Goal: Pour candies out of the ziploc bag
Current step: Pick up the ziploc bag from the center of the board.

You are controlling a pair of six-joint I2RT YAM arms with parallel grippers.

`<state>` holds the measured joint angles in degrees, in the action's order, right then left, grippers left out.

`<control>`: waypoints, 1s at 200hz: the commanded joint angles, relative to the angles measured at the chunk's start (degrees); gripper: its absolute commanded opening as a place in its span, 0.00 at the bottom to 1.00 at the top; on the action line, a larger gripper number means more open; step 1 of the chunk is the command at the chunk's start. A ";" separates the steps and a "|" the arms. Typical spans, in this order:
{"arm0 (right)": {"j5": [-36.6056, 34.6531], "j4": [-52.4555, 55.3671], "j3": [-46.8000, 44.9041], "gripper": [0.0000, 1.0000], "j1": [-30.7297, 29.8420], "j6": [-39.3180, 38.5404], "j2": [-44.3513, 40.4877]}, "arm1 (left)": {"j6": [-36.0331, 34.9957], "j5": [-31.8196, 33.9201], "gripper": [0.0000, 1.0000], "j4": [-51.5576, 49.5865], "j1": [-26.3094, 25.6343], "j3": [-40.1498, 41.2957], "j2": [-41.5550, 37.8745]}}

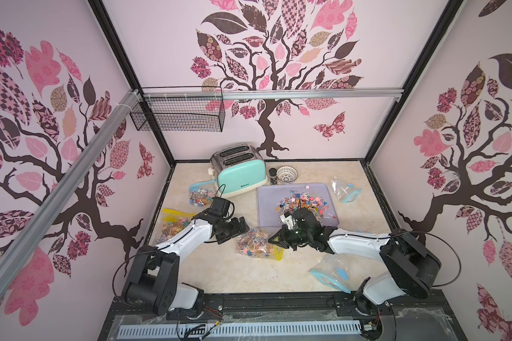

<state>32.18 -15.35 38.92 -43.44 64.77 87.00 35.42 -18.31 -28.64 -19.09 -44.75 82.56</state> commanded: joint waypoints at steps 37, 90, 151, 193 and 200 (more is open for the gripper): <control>0.14 0.33 0.37 0.00 -0.29 -1.31 -0.70 | 1.85 -4.93 0.68 9.13 0.22 2.21 1.89; 0.29 -0.18 0.28 0.00 -0.26 -1.27 -0.66 | 1.65 -2.97 0.37 8.23 0.25 2.30 0.61; -0.02 -0.33 -0.15 0.00 -0.24 -1.14 -1.26 | 1.28 -3.18 0.17 8.69 0.24 2.56 2.33; -0.23 1.31 0.90 0.00 -0.24 -2.66 -1.52 | 1.49 -2.74 0.00 8.43 0.25 2.56 1.74; -0.58 2.53 1.55 0.00 -0.24 -3.61 -1.75 | 1.63 -2.83 0.00 8.45 0.24 2.65 1.17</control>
<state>32.16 -15.33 38.92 -43.44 63.96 87.00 37.26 -21.43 -21.12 -19.09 -42.57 84.38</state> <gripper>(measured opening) 0.048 0.051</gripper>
